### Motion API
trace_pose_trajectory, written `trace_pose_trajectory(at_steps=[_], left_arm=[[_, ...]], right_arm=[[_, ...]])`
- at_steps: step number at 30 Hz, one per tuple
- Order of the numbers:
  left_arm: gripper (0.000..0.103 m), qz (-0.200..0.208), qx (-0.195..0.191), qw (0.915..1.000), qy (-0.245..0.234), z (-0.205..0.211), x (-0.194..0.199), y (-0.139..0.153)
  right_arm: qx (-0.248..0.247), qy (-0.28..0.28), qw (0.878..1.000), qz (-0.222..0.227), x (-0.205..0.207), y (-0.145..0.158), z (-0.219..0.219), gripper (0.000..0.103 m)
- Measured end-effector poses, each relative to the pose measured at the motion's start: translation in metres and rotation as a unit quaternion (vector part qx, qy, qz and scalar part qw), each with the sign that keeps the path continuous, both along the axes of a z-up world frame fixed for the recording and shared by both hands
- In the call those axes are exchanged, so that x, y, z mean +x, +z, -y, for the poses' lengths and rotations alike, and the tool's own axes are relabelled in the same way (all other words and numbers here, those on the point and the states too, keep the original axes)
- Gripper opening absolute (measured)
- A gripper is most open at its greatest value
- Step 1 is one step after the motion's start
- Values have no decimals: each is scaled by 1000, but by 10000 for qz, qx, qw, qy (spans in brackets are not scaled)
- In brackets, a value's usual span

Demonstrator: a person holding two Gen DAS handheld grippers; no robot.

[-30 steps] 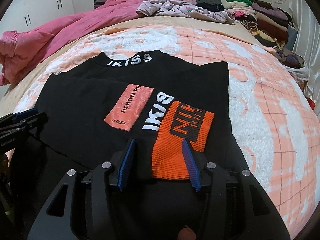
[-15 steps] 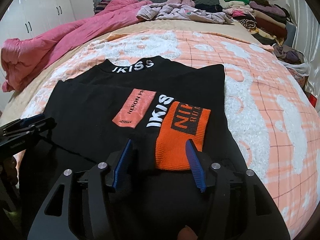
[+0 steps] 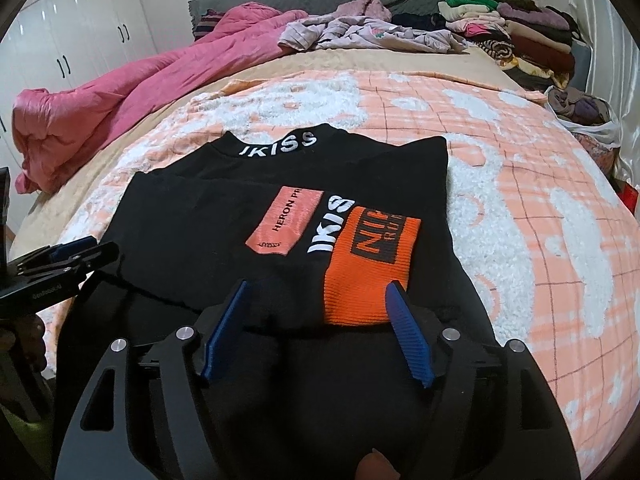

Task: Fold small clothes
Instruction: 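Move both open tools along the shirt body to the black hem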

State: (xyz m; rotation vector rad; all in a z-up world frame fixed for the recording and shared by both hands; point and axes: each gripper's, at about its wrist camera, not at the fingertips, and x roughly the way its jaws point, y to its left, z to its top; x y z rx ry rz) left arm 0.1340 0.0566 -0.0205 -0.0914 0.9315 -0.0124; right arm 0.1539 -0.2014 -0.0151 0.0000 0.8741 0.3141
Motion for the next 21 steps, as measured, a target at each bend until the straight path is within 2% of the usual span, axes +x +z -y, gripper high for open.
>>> trace_pose_trajectory(at_steps=[6,12,15,16,18,21], left_arm=[[58,91,8,9999,43,-4,-9,11],[73,207,64,9997,61,-5,-21,23],[73,269,106,9996,72,-5,-28,30],[76,276,107,9995,78,-6,-30,31],[93,310,117,9994,107,-6,-35,35],[93,375,131,9992,100,-6,-41,40]], right_arm=[[105,23,9999,117,-6,10,2,76],[224,44,9994,264,-16,22,5,83],[272,65,9990,336,-20,27,6,84],[279,70,9989,371,-23,29,6,85],[300,77,9987,411,-26,33,7,90],[343,93,9981,500,-33,39,9,92]])
